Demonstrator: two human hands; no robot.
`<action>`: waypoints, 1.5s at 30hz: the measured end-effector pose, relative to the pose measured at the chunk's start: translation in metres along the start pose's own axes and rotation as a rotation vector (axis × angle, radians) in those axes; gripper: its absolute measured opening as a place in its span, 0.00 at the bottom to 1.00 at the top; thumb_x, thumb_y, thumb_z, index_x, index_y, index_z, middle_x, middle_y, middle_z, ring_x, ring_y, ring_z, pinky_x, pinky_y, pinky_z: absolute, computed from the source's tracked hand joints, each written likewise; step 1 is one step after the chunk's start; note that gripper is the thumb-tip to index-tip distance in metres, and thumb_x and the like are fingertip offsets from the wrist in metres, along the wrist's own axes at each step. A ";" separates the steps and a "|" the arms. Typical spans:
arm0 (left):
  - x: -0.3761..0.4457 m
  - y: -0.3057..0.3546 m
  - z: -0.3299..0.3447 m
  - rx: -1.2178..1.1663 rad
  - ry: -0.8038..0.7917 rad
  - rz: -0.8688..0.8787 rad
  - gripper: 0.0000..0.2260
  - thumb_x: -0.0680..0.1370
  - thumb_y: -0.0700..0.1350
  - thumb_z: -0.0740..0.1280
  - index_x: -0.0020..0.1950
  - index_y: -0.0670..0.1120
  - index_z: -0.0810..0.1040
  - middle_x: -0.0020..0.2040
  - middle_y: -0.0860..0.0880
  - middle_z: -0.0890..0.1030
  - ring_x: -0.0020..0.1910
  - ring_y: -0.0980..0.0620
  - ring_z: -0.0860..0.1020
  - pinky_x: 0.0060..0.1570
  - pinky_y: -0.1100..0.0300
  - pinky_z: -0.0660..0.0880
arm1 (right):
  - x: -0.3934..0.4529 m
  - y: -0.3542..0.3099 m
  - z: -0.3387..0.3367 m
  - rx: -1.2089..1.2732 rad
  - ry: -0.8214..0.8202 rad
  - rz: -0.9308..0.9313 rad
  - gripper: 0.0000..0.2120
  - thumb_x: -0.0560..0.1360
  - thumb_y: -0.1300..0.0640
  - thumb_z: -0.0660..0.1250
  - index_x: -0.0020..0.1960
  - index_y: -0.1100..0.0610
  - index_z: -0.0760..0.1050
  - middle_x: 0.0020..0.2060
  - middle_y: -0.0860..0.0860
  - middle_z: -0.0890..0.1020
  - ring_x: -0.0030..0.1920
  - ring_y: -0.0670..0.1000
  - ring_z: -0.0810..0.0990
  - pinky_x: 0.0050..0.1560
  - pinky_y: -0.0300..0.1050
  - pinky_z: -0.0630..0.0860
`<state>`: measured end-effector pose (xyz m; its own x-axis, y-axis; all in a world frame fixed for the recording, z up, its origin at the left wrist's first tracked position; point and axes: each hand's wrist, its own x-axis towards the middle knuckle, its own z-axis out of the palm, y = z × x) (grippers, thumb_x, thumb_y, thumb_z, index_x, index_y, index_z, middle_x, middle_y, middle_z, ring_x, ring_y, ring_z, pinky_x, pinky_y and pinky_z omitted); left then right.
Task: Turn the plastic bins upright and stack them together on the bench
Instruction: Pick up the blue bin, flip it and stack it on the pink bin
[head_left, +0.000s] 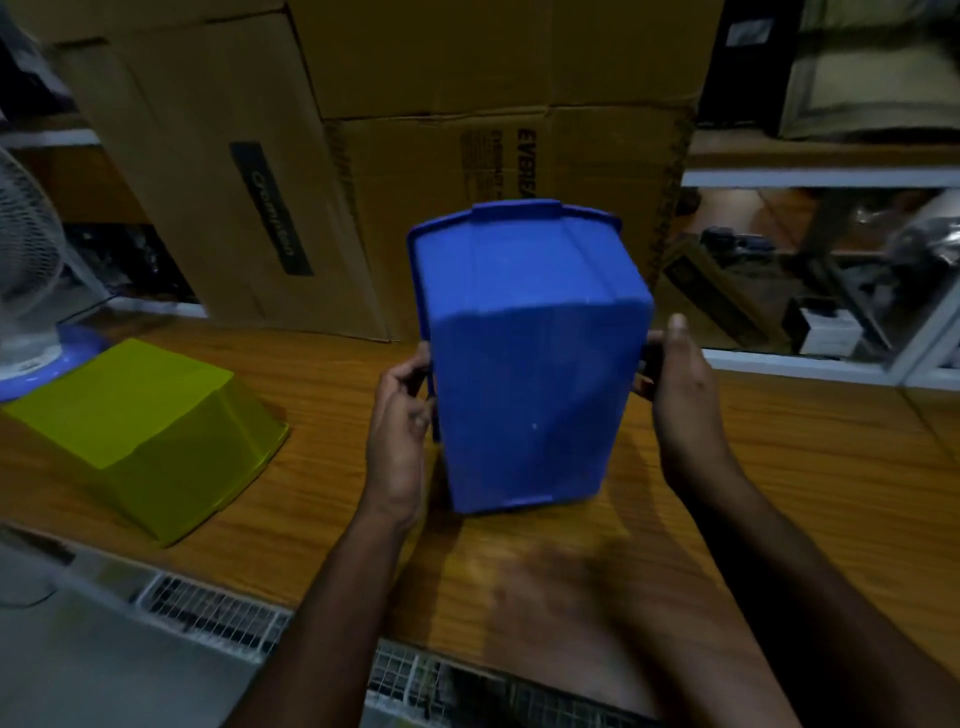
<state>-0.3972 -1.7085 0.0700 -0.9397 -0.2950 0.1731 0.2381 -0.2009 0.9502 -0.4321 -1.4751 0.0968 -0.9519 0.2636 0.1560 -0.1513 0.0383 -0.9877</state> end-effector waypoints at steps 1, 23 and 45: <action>0.001 0.000 -0.002 -0.036 0.024 -0.025 0.16 0.78 0.45 0.57 0.63 0.46 0.75 0.65 0.49 0.78 0.66 0.51 0.75 0.54 0.54 0.74 | 0.002 0.002 -0.002 0.081 -0.002 0.069 0.29 0.81 0.36 0.48 0.53 0.57 0.77 0.49 0.53 0.83 0.50 0.50 0.81 0.48 0.45 0.76; -0.064 -0.021 0.024 -0.006 -0.158 -0.368 0.26 0.77 0.30 0.53 0.71 0.48 0.72 0.55 0.49 0.83 0.44 0.53 0.83 0.36 0.60 0.79 | -0.076 0.037 -0.059 -0.031 0.111 0.244 0.14 0.79 0.58 0.60 0.61 0.52 0.77 0.57 0.51 0.81 0.56 0.51 0.79 0.55 0.52 0.78; -0.252 -0.042 0.269 -0.015 -0.529 -0.320 0.29 0.78 0.33 0.55 0.76 0.54 0.66 0.71 0.53 0.74 0.65 0.46 0.77 0.48 0.54 0.79 | -0.210 0.015 -0.367 -0.167 0.574 0.053 0.21 0.77 0.65 0.63 0.69 0.54 0.72 0.58 0.50 0.80 0.54 0.50 0.80 0.45 0.39 0.77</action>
<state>-0.2368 -1.3742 0.0560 -0.9586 0.2847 -0.0114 -0.0760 -0.2170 0.9732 -0.1366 -1.1766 0.0482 -0.6542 0.7457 0.1262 -0.0197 0.1501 -0.9885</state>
